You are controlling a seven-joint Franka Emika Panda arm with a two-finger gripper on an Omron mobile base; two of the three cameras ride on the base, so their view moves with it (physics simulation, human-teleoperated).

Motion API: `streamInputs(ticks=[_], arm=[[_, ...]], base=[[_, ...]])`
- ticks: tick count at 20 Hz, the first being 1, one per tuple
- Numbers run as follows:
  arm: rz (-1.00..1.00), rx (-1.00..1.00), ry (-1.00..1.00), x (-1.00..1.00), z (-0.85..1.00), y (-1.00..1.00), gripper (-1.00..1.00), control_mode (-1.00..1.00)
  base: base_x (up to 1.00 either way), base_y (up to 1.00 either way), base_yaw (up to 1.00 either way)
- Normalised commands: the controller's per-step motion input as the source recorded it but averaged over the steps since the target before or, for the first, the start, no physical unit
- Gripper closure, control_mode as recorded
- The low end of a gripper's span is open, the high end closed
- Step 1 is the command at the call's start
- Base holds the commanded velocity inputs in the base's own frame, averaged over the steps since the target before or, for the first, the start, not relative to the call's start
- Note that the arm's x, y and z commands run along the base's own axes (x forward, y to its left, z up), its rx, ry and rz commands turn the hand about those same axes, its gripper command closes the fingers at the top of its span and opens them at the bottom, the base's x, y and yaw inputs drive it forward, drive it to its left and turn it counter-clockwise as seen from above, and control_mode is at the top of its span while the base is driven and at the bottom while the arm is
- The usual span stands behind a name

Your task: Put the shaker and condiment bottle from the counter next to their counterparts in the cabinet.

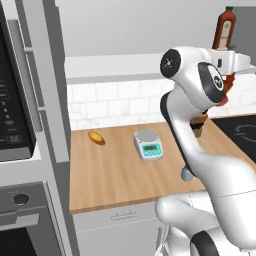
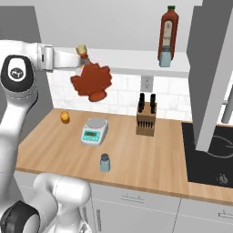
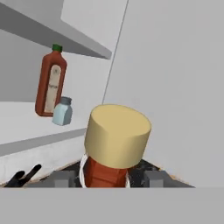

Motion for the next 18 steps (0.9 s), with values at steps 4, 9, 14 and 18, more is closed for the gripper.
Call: streamInputs(ticks=[4, 9, 14, 18], arm=[[0.18, 0.00, 0.00, 0.00, 0.66, 0.00, 1.00, -1.00], [0.18, 0.00, 0.00, 0.00, 0.59, 0.00, 1.00, -1.00], [0.18, 0.02, 0.00, 0.00, 0.47, 0.00, 1.00, -1.00], [0.02, -0.01, 0.05, 0.12, 0.05, 0.00, 1.00, -1.00]], base=[[0.00, 0.00, 0.00], [0.00, 0.00, 0.00], [0.00, 0.00, 0.00], [0.00, 0.00, 0.00]])
